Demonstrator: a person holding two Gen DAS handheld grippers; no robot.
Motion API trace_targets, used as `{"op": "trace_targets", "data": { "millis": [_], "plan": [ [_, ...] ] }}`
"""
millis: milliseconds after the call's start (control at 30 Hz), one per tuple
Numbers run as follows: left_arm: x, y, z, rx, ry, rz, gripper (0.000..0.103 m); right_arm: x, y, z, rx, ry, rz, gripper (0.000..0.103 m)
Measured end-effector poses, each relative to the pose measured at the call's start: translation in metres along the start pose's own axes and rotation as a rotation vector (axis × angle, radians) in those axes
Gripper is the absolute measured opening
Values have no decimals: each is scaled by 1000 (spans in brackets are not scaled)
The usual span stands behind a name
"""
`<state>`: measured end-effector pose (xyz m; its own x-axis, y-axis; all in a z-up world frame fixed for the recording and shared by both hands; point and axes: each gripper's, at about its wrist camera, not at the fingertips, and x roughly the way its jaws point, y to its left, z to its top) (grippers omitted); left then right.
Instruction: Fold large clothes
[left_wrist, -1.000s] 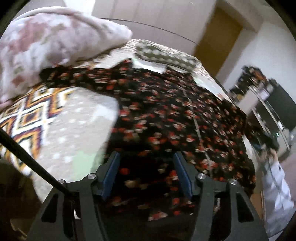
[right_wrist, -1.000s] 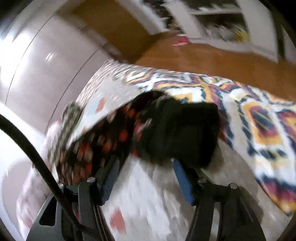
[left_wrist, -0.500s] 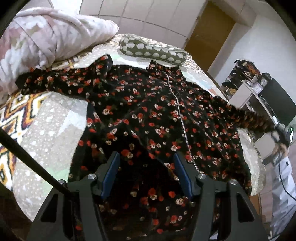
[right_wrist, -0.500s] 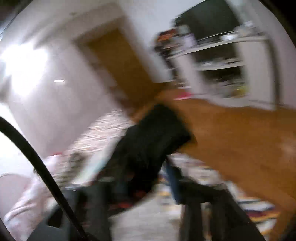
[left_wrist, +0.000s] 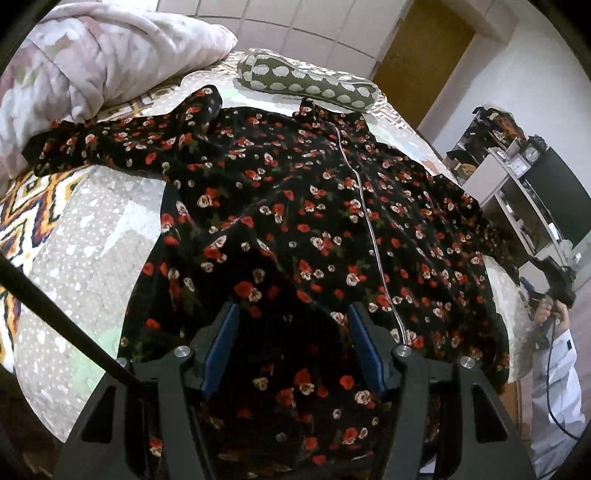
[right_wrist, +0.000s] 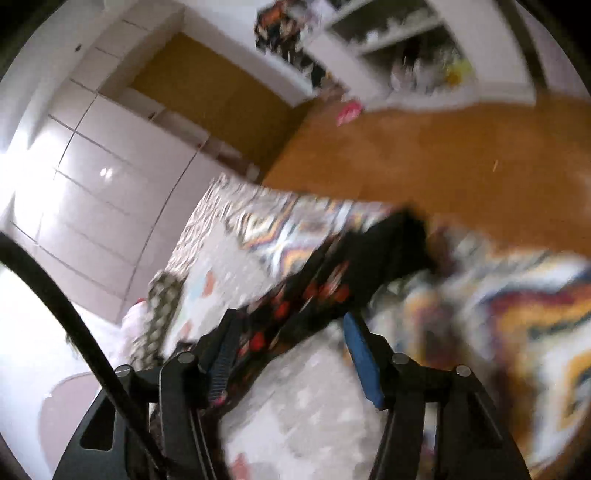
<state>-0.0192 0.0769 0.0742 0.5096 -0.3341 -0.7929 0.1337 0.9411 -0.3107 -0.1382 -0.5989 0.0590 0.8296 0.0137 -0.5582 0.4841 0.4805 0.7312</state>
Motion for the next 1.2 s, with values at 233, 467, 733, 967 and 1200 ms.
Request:
{"op": "trace_targets", "data": {
  "millis": [233, 467, 733, 967, 1200],
  "plan": [
    [-8, 13, -6, -43, -14, -9, 60, 67, 5, -8, 87, 10, -137, 68],
    [-28, 40, -8, -108, -65, -8, 60, 88, 42, 8, -70, -5, -256, 17],
    [-54, 79, -12, -186, -151, 5, 62, 71, 194, -28, -519, -63, -194, 16],
    [-84, 113, -24, -224, -233, 52, 63, 101, 342, -157, -787, 151, 125, 16],
    [-105, 156, -46, -299, -274, 115, 63, 180, 405, -324, -971, 423, 212, 16]
  ]
}}
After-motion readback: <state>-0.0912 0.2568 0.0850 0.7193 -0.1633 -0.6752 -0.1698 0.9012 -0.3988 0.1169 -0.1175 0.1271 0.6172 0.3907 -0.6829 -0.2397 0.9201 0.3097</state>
